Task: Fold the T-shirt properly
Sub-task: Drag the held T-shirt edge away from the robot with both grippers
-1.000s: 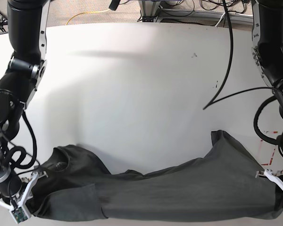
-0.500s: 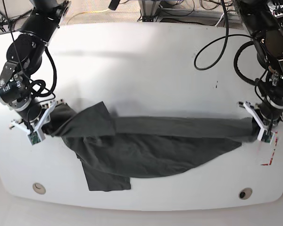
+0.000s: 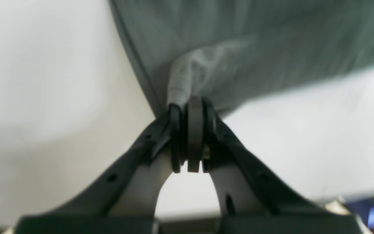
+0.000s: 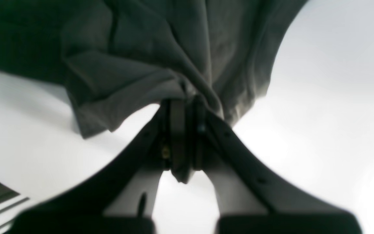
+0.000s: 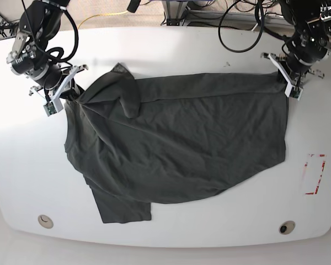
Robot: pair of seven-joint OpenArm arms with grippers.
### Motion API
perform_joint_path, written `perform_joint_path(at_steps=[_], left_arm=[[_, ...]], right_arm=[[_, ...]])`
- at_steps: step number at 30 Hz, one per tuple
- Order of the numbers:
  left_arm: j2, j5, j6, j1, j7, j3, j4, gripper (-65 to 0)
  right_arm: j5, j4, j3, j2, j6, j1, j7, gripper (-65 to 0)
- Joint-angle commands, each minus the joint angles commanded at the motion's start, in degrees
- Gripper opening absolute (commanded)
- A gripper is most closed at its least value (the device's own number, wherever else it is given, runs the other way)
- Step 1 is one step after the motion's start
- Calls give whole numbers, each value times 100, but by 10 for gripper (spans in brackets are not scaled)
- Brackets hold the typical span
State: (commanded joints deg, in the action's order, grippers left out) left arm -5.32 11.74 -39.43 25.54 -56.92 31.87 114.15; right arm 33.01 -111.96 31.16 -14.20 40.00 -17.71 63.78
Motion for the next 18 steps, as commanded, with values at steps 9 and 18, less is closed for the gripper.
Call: perform_joint_path(at_steps=[9,18], left_arm=[[-26,18,-57,334,765,510,9,-650],[-246,-18,-57,-1081,782,475,35,-650]], right_arm=[[18,-18,519,334,0,-343,-9,-650],[-9,0,510,149,0,440,18,-650]])
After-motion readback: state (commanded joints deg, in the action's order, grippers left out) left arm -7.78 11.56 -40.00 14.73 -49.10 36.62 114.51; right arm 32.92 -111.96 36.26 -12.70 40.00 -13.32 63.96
